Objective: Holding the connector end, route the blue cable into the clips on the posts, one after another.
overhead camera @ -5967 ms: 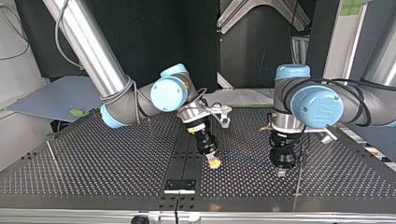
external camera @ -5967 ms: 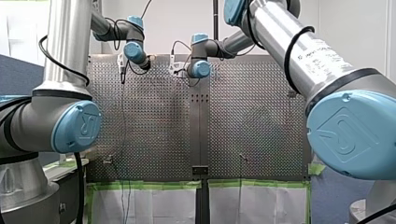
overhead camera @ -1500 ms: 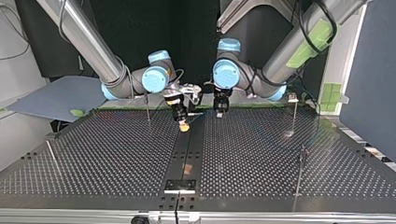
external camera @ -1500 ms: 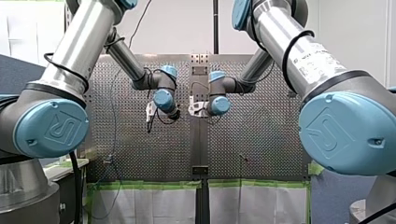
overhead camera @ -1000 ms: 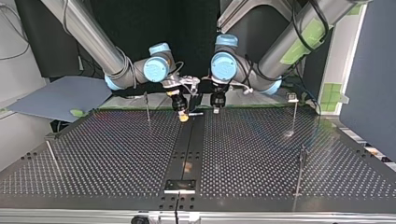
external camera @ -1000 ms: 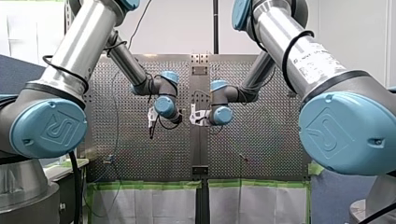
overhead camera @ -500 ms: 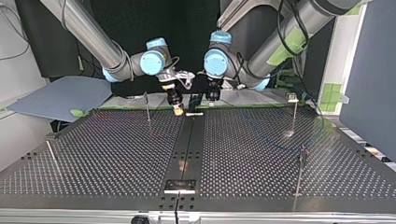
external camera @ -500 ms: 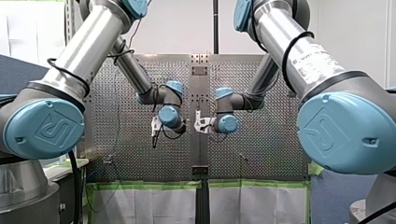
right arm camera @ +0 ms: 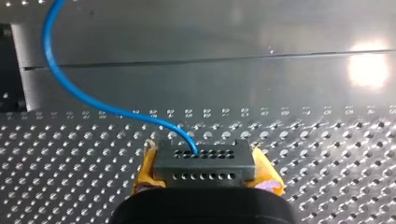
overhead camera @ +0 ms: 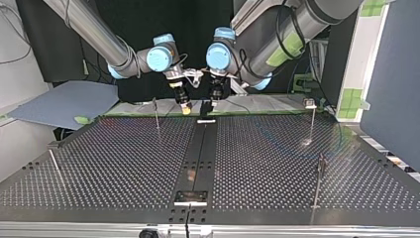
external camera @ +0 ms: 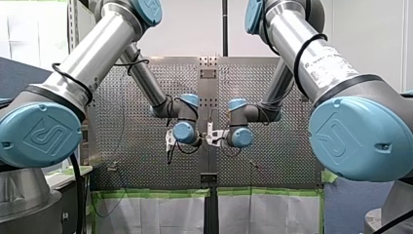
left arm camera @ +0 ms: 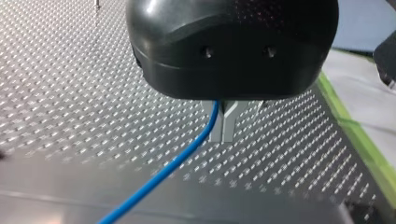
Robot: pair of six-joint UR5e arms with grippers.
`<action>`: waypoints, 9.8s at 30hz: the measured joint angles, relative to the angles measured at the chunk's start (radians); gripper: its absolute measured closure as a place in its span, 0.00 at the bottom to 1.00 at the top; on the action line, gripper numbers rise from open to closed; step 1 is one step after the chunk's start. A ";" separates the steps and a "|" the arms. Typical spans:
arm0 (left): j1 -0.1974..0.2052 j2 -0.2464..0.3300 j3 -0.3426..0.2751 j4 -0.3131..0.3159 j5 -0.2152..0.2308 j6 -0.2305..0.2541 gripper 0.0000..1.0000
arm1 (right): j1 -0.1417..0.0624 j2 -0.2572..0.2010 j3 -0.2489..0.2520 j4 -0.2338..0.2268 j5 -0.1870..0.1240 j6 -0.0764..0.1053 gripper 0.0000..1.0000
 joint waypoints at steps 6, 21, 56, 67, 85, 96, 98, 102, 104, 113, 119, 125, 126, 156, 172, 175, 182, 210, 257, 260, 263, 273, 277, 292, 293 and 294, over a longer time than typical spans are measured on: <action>-0.041 -0.022 0.000 0.042 -0.040 -0.007 0.98 | -0.007 0.001 0.045 -0.026 0.004 -0.001 1.00; -0.094 -0.050 0.000 0.087 -0.075 -0.024 0.98 | -0.043 0.012 0.161 -0.141 0.037 0.007 1.00; -0.182 -0.244 0.001 0.269 -0.060 -0.060 0.98 | -0.152 0.115 0.313 -0.334 0.080 0.008 1.00; -0.199 -0.246 0.003 0.270 -0.064 -0.072 0.98 | -0.219 0.115 0.343 -0.364 0.057 -0.018 1.00; -0.281 -0.368 0.148 0.145 -0.134 -0.083 0.98 | -0.330 0.116 0.345 -0.372 -0.024 -0.053 1.00; -0.288 -0.398 0.249 0.111 -0.136 -0.098 0.98 | -0.358 0.122 0.345 -0.403 -0.077 -0.039 1.00; -0.290 -0.399 0.267 0.111 -0.136 -0.103 0.98 | -0.363 0.131 0.345 -0.413 -0.090 -0.032 1.00; -0.294 -0.403 0.303 0.111 -0.134 -0.119 0.98 | -0.376 0.148 0.345 -0.425 -0.100 -0.023 1.00; -0.294 -0.411 0.318 0.108 -0.134 -0.124 0.98 | -0.384 0.152 0.345 -0.434 -0.109 -0.013 1.00; -0.296 -0.474 0.391 0.071 -0.156 -0.128 0.98 | -0.408 0.155 0.344 -0.449 -0.174 0.012 1.00; -0.297 -0.488 0.444 0.069 -0.196 -0.112 0.98 | -0.417 0.156 0.338 -0.447 -0.210 0.012 1.00; -0.303 -0.511 0.497 0.054 -0.221 -0.094 0.98 | -0.419 0.156 0.333 -0.438 -0.240 0.011 1.00; -0.306 -0.522 0.510 0.044 -0.227 -0.090 0.98 | -0.419 0.156 0.333 -0.437 -0.241 0.010 1.00; -0.337 -0.564 0.717 0.023 -0.372 -0.093 0.98 | -0.480 0.198 0.289 -0.418 -0.327 -0.004 1.00; -0.321 -0.636 0.718 0.078 -0.364 -0.124 0.98 | -0.509 0.240 0.232 -0.361 -0.349 -0.059 1.00; -0.316 -0.637 0.718 0.079 -0.359 -0.124 0.98 | -0.511 0.240 0.227 -0.349 -0.372 -0.063 1.00; -0.306 -0.637 0.717 0.079 -0.343 -0.124 0.98 | -0.518 0.240 0.225 -0.356 -0.433 -0.055 1.00; -0.271 -0.638 0.718 0.079 -0.199 -0.113 0.98 | -0.597 0.240 0.197 -0.340 -0.520 -0.057 1.00; -0.240 -0.685 0.822 0.016 -0.057 -0.178 0.98 | -0.608 0.241 0.074 -0.248 -0.523 -0.026 1.00; -0.235 -0.685 0.823 0.014 -0.054 -0.180 0.98 | -0.608 0.241 0.069 -0.247 -0.523 -0.024 1.00; -0.232 -0.685 0.823 0.010 -0.050 -0.182 0.98 | -0.606 0.241 0.063 -0.247 -0.523 -0.019 1.00; -0.255 -0.685 0.823 -0.031 -0.046 -0.165 0.98 | -0.606 0.241 0.059 -0.220 -0.517 -0.039 1.00; -0.265 -0.684 0.823 -0.034 -0.046 -0.156 0.98 | -0.607 0.241 0.060 -0.182 -0.531 -0.077 1.00; -0.268 -0.684 0.823 -0.037 -0.052 -0.147 0.98 | -0.616 0.234 0.060 -0.131 -0.604 -0.150 1.00; -0.269 -0.684 0.823 -0.038 -0.050 -0.146 0.98 | -0.616 0.230 0.060 -0.131 -0.610 -0.148 1.00; -0.270 -0.684 0.823 -0.039 -0.046 -0.145 0.98 | -0.617 0.227 0.060 -0.131 -0.612 -0.145 1.00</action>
